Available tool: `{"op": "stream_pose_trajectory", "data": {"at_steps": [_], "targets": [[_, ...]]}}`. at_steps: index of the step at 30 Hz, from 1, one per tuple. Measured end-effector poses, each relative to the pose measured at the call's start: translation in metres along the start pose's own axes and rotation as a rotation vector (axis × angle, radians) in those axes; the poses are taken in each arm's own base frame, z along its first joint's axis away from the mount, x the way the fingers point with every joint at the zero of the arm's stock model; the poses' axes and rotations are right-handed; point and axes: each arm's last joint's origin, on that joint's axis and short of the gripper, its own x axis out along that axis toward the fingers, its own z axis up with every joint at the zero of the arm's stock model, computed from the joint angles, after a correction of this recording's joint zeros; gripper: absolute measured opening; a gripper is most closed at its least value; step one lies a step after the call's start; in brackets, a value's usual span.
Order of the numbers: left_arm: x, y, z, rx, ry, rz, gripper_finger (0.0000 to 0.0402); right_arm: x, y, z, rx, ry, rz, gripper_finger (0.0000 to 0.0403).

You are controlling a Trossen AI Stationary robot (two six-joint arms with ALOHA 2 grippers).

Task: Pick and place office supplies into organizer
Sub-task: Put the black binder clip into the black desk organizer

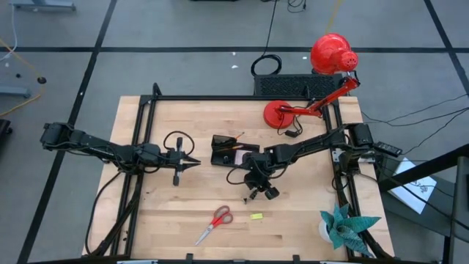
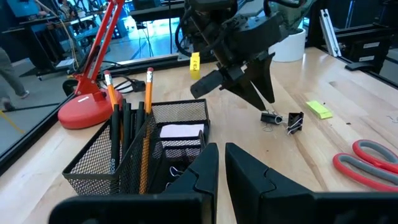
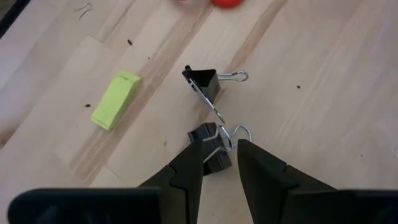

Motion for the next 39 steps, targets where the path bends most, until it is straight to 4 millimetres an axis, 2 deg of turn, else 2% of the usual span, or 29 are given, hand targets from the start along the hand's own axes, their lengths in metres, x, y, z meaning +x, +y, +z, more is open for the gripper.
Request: {"op": "stream_pose_trajectory", "data": {"at_steps": [11, 20, 24, 27, 32, 34, 39], "targets": [[0.0, 0.0, -0.001, 0.007, 0.013, -0.002, 0.0037, 0.01, 0.002, -0.01, -0.008, -0.057, -0.018, 0.0092], [0.0, 0.0, -0.002, 0.008, 0.021, -0.002, 0.0037, 0.011, 0.002, -0.01, 0.026, -0.065, -0.021, 0.0083], [0.0, 0.0, -0.002, 0.008, 0.022, 0.006, 0.0037, 0.012, 0.004, -0.01, 0.028, -0.064, -0.018, 0.0072], [0.0, 0.0, -0.002, 0.007, 0.022, 0.007, 0.0037, 0.019, 0.006, -0.01, 0.025, -0.059, -0.008, 0.0059], [0.0, 0.0, -0.002, 0.007, 0.021, 0.007, 0.0037, 0.028, 0.006, -0.012, 0.043, -0.047, 0.01, 0.0024], [0.0, 0.0, -0.002, 0.006, 0.022, 0.007, 0.0037, 0.028, 0.006, -0.012, 0.053, -0.046, 0.011, 0.0009], [0.0, 0.0, -0.002, 0.005, 0.021, 0.006, 0.0037, 0.017, 0.009, -0.008, 0.062, -0.039, -0.054, 0.0006]]}}
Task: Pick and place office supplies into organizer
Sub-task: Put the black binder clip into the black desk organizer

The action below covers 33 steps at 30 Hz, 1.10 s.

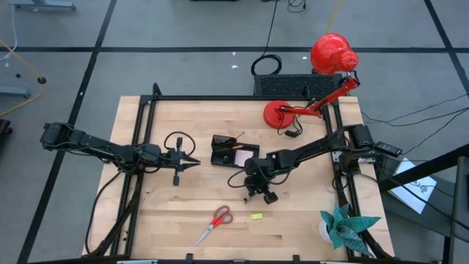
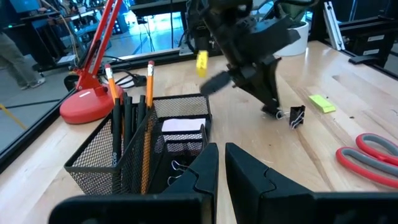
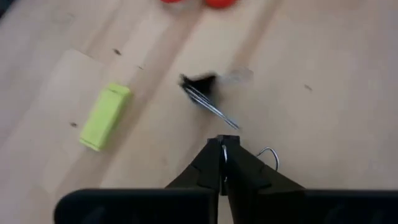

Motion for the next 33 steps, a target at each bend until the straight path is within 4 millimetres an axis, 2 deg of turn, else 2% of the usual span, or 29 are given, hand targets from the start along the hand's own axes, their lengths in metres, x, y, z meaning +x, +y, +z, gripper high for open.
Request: {"op": "stream_pose_trajectory", "data": {"at_steps": [6, 9, 12, 15, 17, 21, 24, 28, 33], "targets": [[0.0, 0.0, 0.0, -0.006, 0.0, 0.001, 0.0037, -0.035, 0.012, 0.012, -0.008, -0.018, -0.136, 0.0002], [0.0, 0.0, 0.0, -0.003, 0.0, 0.0, 0.0037, -0.053, 0.018, 0.022, 0.007, -0.079, -0.265, 0.0002], [0.0, 0.0, 0.0, -0.003, 0.0, 0.003, 0.0037, -0.068, 0.026, 0.04, 0.027, -0.241, -0.422, 0.0001], [0.0, 0.0, 0.0, -0.003, -0.003, 0.009, 0.0037, -0.07, 0.037, 0.058, 0.024, -0.406, -0.519, 0.0001], [0.0, 0.0, 0.001, -0.004, -0.008, 0.009, 0.0037, -0.064, 0.043, 0.065, 0.012, -0.47, -0.59, 0.0001], [0.0, 0.0, 0.001, -0.015, -0.008, 0.01, 0.0037, -0.033, 0.046, 0.068, -0.006, -0.482, -0.812, 0.0001], [0.0, 0.0, 0.001, -0.015, -0.008, 0.009, 0.0037, -0.006, 0.04, 0.064, -0.016, -0.438, -0.922, 0.0001], [0.0, 0.0, 0.001, -0.017, -0.009, 0.01, 0.0037, 0.02, 0.028, 0.067, -0.009, -0.366, -1.085, 0.0], [0.0, 0.0, 0.001, -0.018, -0.008, 0.01, 0.0037, 0.05, 0.016, 0.077, -0.084, -0.275, -1.148, 0.0]]}}
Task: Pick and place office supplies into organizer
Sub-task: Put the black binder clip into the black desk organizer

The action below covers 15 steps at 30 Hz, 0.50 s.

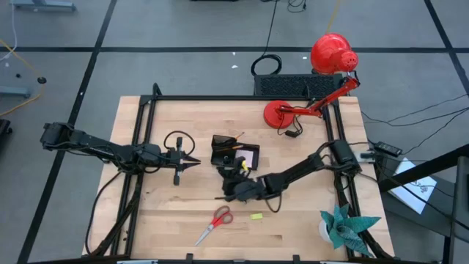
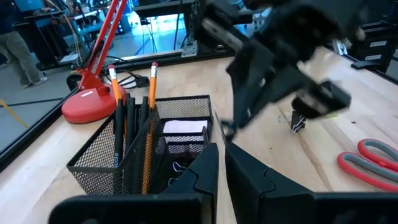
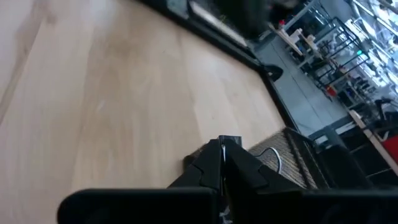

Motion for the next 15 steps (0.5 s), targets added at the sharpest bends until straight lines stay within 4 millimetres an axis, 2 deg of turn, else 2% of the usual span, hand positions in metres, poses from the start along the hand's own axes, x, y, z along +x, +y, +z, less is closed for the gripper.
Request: {"op": "stream_pose_trajectory", "data": {"at_steps": [7, 15], "targets": [[0.0, 0.0, 0.001, -0.001, -0.006, 0.0, 0.0037, 0.028, 0.007, -0.004, -0.04, 0.06, -0.057, 0.0], [0.0, 0.0, 0.002, 0.006, -0.017, 0.001, 0.0037, 0.034, 0.003, -0.006, -0.068, 0.084, -0.081, 0.0]]}}
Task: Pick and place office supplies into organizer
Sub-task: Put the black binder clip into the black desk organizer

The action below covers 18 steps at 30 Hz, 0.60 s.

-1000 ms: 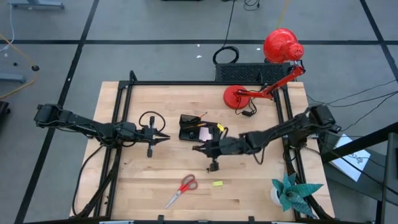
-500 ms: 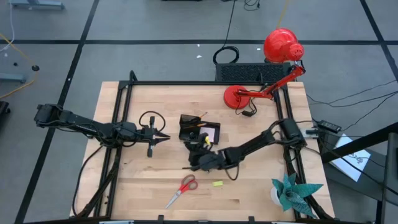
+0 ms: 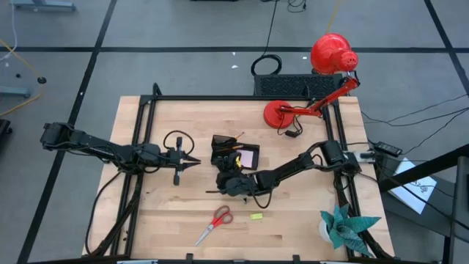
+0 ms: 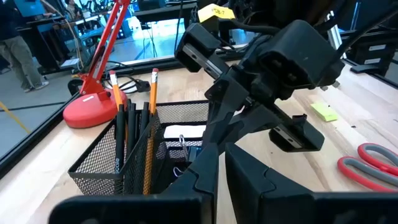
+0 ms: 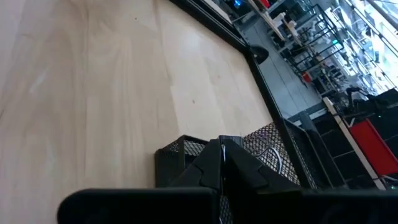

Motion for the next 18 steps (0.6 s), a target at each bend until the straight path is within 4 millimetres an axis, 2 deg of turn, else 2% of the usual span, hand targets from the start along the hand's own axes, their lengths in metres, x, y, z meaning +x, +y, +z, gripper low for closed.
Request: {"op": "stream_pose_trajectory", "data": {"at_steps": [8, 18], "targets": [[0.0, 0.0, 0.0, 0.0, -0.005, 0.0, 0.0037, 0.005, -0.002, -0.011, -0.02, 0.079, 0.016, 0.0], [0.0, 0.0, 0.0, 0.0, -0.005, 0.0, 0.0037, 0.013, -0.005, -0.021, 0.058, 0.129, 0.087, 0.0002]]}}
